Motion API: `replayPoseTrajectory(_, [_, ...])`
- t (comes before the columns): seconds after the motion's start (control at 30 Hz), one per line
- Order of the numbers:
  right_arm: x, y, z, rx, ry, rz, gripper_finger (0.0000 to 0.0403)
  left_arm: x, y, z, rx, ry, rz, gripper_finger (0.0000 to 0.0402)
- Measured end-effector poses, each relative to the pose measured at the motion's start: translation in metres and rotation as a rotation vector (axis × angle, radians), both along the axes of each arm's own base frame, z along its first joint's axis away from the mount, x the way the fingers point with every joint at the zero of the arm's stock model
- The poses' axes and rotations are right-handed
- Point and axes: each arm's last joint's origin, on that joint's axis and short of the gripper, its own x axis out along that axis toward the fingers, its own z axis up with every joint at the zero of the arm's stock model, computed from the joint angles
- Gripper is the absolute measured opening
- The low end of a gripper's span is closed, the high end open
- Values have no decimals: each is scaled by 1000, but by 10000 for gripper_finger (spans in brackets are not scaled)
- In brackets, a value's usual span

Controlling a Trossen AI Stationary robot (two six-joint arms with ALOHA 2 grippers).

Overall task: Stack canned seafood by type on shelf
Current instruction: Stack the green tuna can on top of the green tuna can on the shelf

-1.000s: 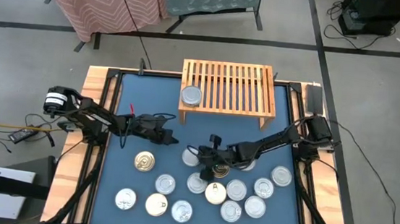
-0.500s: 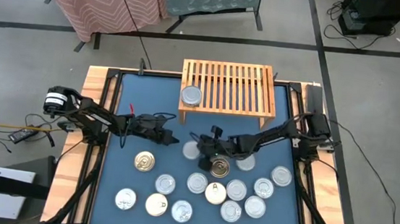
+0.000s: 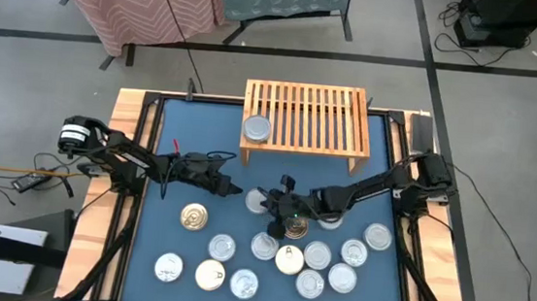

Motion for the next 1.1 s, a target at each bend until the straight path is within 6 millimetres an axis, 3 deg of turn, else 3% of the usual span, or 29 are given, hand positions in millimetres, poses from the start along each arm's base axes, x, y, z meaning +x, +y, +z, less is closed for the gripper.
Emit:
replayPoseTrajectory(0.13, [-9, -3, -17, 15, 49, -91, 0, 0, 0, 0, 5, 1, 10, 142])
replayPoseTrajectory(0.53, [-21, -11, -34, 81, 60, -177, 0, -1, 1, -2, -1, 24, 22, 142])
replayPoseTrajectory(0.83, [-20, -11, -35, 84, 46, -163, 0, 0, 0, -1, 16, 8, 8, 145])
replayPoseTrajectory(1.1, [-24, -13, -39, 79, 100, -170, 0, 0, 0, -1, 40, 6, -20, 207])
